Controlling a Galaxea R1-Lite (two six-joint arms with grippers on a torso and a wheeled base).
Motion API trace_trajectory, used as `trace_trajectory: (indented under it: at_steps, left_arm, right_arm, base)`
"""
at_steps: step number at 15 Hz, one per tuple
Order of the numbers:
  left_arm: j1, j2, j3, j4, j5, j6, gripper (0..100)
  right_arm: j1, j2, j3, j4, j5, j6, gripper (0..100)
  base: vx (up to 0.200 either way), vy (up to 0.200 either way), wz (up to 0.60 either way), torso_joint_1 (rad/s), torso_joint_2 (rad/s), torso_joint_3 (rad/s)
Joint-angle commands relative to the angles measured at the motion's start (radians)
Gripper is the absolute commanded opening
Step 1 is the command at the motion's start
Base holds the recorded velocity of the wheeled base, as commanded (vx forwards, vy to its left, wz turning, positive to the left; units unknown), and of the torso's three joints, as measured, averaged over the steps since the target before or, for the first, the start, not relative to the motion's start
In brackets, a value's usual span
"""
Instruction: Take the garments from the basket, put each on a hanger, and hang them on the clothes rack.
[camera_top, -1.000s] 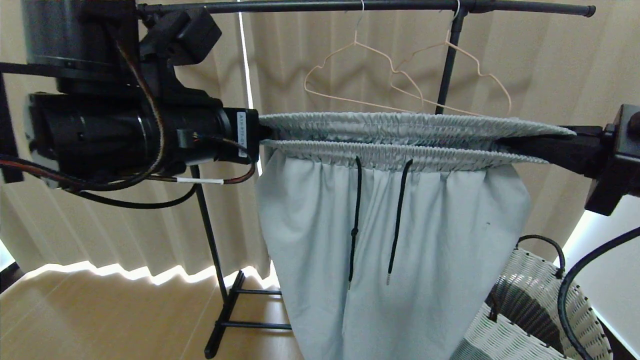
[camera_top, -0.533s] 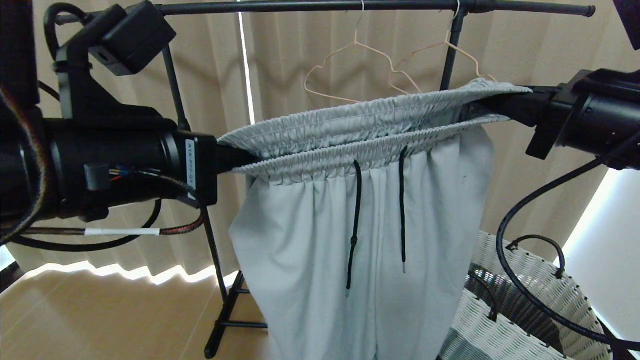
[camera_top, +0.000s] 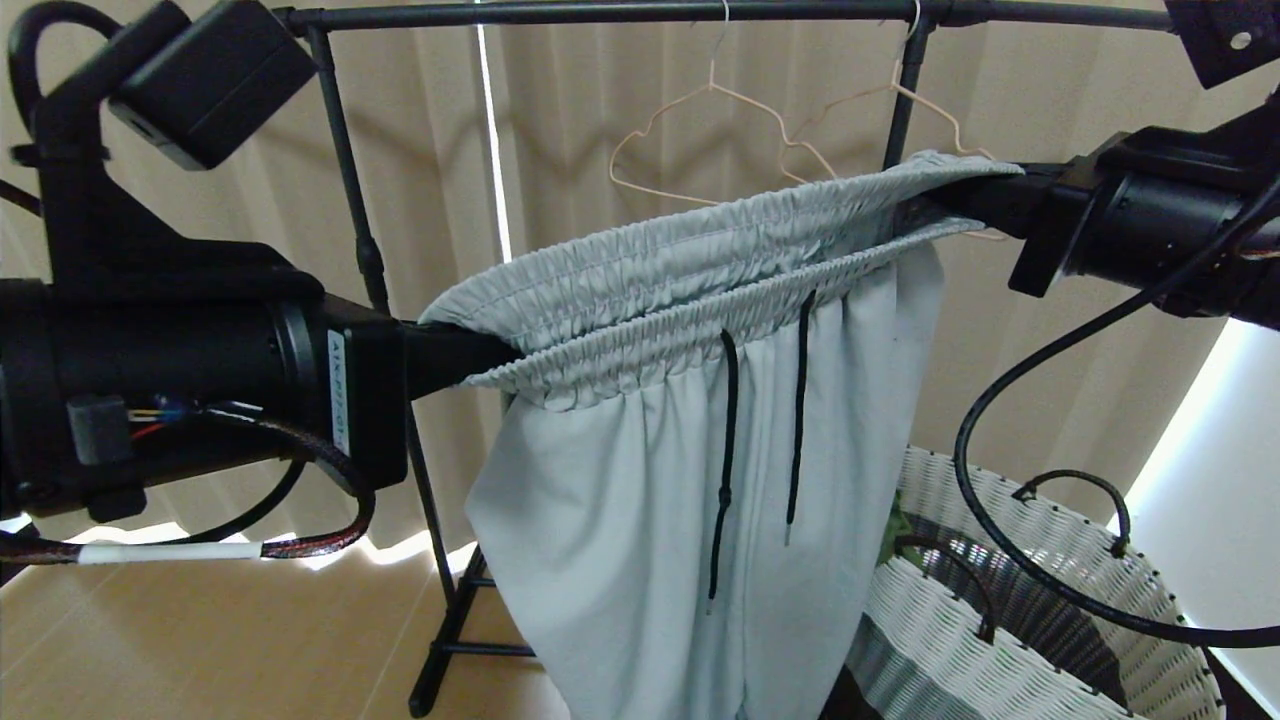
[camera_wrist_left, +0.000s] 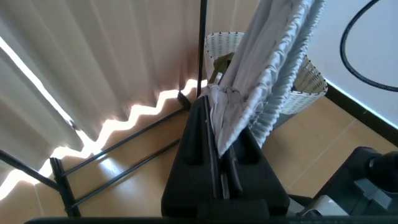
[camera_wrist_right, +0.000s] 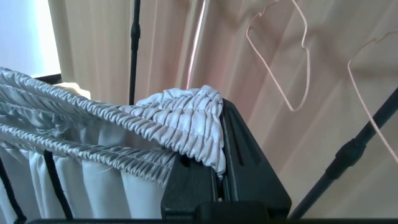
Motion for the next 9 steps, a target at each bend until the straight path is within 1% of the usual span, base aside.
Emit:
trace_trajectory:
  at_steps: [1,2,3,4,5,7,9]
  left_arm:
    - [0.006,0.012,-0.014,-0.002,0.004,0.0,0]
    - [0.006,0.019,-0.021,-0.003,0.007,0.0,0]
    - [0.032,0.045,-0.06,-0.003,0.012,0.0,0]
    - [0.072,0.082,-0.112,-0.009,0.012,0.001,0]
    - [0.093,0.113,-0.15,-0.011,0.018,0.001,0]
    - [0.138,0.17,-0.178,-0.028,0.05,0.003,0]
    - [0.15,0.199,-0.155,-0.071,0.098,0.001,0]
  right_arm:
    - [-0.004,-0.017,-0.008,0.011,-0.012,-0.002,0]
    - [-0.005,-0.026,-0.016,0.019,-0.019,-0.002,0]
    - [-0.01,-0.043,-0.035,0.056,-0.025,-0.002,0]
    - [-0.025,-0.077,-0.047,0.12,-0.025,-0.002,0]
    - [-0.028,-0.097,-0.045,0.156,-0.025,-0.002,0]
    - [-0.028,-0.133,-0.001,0.198,-0.025,-0.002,0]
    - [-0.027,-0.16,0.077,0.197,-0.023,-0.002,0]
  base:
    - [0.0,0.0,0.0,0.0,0.0,0.0]
    - [0.0,0.0,0.0,0.0,0.0,0.0]
    - [0.0,0.0,0.0,0.0,0.0,0.0]
    - [0.0,0.0,0.0,0.0,0.0,0.0]
    - [0.0,0.0,0.0,0.0,0.0,0.0]
    - [0.0,0.0,0.0,0.0,0.0,0.0]
    - [0.0,0.0,0.0,0.0,0.0,0.0]
